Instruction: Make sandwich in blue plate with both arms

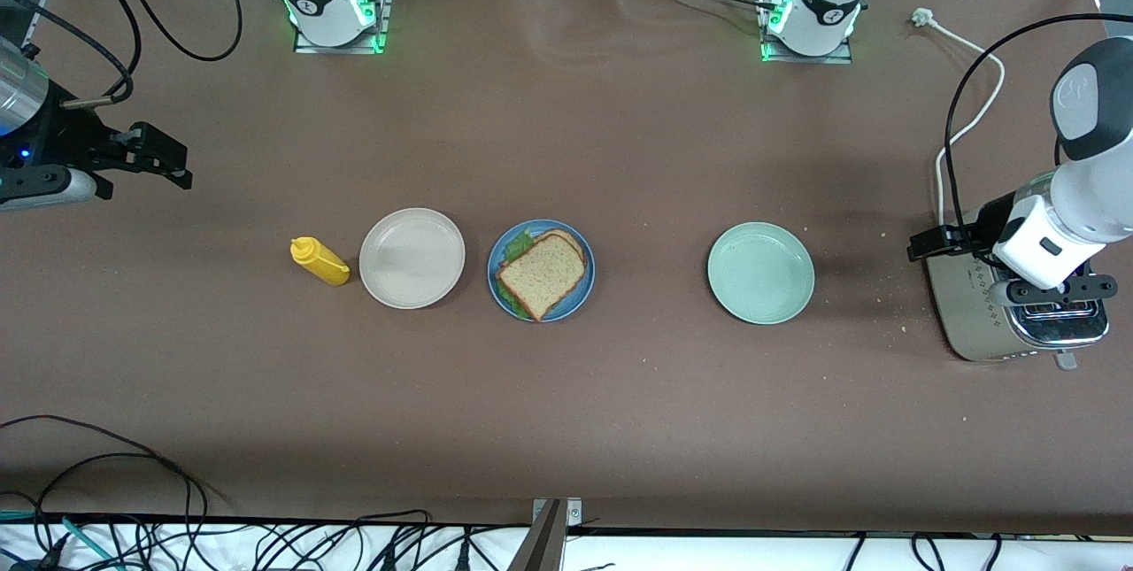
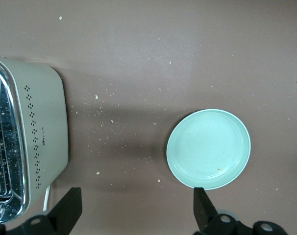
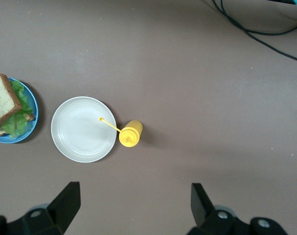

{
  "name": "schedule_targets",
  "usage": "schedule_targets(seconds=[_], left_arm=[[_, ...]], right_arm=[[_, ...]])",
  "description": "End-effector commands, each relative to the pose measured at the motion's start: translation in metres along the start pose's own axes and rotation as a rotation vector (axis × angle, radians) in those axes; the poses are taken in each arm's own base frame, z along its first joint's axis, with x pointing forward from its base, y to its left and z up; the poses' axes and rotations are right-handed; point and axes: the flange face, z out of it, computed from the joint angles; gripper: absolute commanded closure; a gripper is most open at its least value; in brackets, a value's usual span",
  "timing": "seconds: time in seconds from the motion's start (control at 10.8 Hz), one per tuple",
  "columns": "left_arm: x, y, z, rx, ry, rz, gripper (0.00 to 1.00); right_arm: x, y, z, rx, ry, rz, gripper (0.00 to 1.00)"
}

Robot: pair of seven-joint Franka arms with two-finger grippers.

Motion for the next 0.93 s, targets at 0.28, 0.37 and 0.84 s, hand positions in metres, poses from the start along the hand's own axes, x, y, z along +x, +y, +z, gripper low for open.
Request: schedule_targets(seconds=[0.28,0.37,0.84], left_arm=[[-0.0076,0.0023,-0.0014,0.025,0.002,0.015,0.00],[-0.0077,0.0023,-0.0013,0.025,0.000,0.018,0.00],[-0.0086,0.0031,-0.0012,0.026,-0.008,0.025,0.00]], right_arm=[[-0.0001,0.0007,-0.0062,0.011,0.006,0.004,0.00],[-0.0002,0.0010,-0.0062,0.008,0.006,0.002,0.00],[0.0001,0.0028,-0.0053,-0.001,0.004,0.005,0.00]])
